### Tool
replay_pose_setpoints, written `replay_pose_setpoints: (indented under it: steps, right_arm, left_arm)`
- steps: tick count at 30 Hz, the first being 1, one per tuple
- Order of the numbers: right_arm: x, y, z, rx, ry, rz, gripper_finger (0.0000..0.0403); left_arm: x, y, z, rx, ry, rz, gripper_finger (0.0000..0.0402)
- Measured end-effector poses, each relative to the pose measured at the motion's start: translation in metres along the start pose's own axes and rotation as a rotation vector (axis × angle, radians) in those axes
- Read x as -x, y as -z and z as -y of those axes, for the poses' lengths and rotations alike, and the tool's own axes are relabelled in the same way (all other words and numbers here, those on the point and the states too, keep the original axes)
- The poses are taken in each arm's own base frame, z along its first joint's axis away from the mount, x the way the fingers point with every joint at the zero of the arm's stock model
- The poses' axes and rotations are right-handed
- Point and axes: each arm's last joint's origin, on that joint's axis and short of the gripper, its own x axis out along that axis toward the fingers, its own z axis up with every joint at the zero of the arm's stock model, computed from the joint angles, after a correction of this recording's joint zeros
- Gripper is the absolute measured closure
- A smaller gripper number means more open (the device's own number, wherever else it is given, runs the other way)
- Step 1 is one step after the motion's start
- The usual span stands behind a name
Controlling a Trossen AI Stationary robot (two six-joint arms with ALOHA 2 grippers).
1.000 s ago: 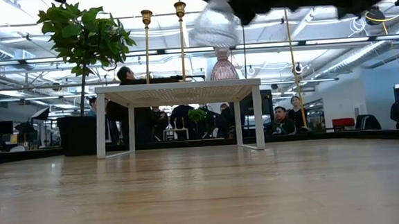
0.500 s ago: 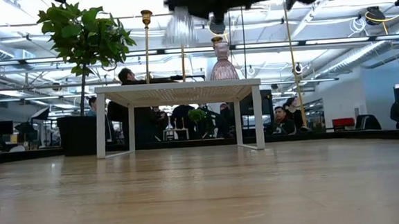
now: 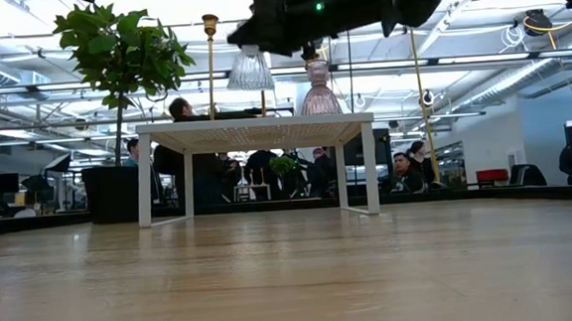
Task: Pick & Place candle stick holders
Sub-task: Put the right transparent candle holder on the shelf
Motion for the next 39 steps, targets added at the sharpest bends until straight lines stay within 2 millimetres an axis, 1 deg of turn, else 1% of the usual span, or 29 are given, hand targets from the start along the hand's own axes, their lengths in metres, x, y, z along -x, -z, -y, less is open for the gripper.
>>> replay_pose_setpoints:
  steps: [7, 20, 26, 31, 35, 39]
  right_arm:
    - [-0.003, 0.007, 0.010, -0.023, 0.022, -0.059, 0.0273]
    - [-0.004, 0.010, 0.015, -0.011, 0.031, -0.079, 0.0273]
    - [-0.004, 0.010, 0.016, 0.000, 0.025, -0.072, 0.0273]
    - [-0.005, 0.006, 0.013, -0.054, -0.067, -0.024, 0.0273]
    - [-0.004, 0.007, 0.013, -0.074, -0.059, -0.040, 0.0273]
    - [-0.003, 0.006, 0.009, -0.056, 0.011, -0.041, 0.0273]
  left_arm:
    - [0.000, 0.000, 0.000, 0.004, 0.000, 0.000, 0.0252]
    - [0.000, 0.000, 0.000, 0.006, 0.000, 0.003, 0.0252]
    - [0.000, -0.001, 0.000, 0.007, 0.000, 0.004, 0.0252]
    - [0.000, -0.001, 0.000, 0.005, 0.001, 0.004, 0.0252]
    - [0.000, -0.001, 0.000, 0.005, 0.001, 0.004, 0.0252]
    - [0.000, -0.001, 0.000, 0.006, 0.001, 0.005, 0.0252]
